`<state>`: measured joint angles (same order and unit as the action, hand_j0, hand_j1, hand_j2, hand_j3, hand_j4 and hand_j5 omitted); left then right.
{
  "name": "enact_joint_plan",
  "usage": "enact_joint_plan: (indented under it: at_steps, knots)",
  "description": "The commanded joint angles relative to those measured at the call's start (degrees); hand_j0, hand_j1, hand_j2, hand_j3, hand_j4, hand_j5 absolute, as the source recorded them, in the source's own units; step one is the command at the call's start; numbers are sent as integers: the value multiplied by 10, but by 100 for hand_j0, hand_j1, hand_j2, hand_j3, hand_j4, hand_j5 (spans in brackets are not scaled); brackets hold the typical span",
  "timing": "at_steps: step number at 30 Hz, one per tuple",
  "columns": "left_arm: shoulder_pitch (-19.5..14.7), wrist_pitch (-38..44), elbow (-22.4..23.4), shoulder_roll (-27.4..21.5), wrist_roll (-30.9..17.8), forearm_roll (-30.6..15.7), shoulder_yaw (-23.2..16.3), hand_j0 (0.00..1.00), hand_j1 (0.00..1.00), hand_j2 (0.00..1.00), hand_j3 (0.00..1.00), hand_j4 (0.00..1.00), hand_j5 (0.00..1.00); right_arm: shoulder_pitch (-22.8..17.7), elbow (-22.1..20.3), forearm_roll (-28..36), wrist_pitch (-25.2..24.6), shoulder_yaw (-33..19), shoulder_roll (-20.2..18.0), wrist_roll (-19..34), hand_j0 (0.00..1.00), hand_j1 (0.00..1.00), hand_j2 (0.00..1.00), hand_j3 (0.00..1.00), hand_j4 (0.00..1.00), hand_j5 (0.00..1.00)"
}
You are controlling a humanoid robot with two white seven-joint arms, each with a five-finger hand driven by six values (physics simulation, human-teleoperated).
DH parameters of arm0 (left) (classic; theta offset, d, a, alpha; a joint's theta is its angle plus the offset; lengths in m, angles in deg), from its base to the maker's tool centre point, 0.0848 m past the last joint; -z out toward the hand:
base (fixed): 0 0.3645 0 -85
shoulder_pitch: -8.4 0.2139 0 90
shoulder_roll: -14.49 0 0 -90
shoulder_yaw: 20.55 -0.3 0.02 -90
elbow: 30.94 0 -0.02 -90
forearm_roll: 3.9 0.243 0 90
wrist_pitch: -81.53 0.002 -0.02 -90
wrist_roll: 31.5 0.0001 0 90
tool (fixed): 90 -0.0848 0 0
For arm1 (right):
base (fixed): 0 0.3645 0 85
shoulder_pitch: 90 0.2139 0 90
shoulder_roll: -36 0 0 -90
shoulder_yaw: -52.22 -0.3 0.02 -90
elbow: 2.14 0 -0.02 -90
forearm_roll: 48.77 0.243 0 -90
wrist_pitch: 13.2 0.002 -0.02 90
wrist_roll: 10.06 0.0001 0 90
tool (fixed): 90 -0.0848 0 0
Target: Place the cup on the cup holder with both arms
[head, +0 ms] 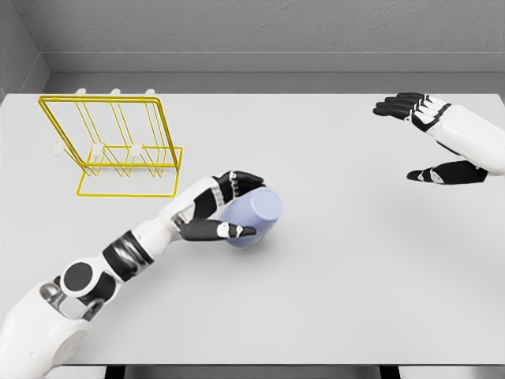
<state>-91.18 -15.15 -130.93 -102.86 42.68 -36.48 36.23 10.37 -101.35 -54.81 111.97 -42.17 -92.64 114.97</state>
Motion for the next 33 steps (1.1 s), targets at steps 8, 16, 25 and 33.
enact_joint_plan:
  at_steps: [8,16,25,33]
  knots:
    - [4,-3,-16,-1,0,-11,33,70,70,70,70,70,70,0,0,4,-2,0,0,0,100,100,100,100,100,100]
    - [13,-3,-30,-3,0,-28,66,70,70,70,70,70,70,0,0,4,-2,0,0,0,100,100,100,100,100,100]
    - [14,-3,-30,-9,0,-41,90,69,69,69,69,69,69,0,0,4,-2,0,0,0,100,100,100,100,100,100]
    - [13,-5,-30,-21,0,-53,120,69,69,69,69,69,69,0,0,4,-2,0,0,0,100,100,100,100,100,100]
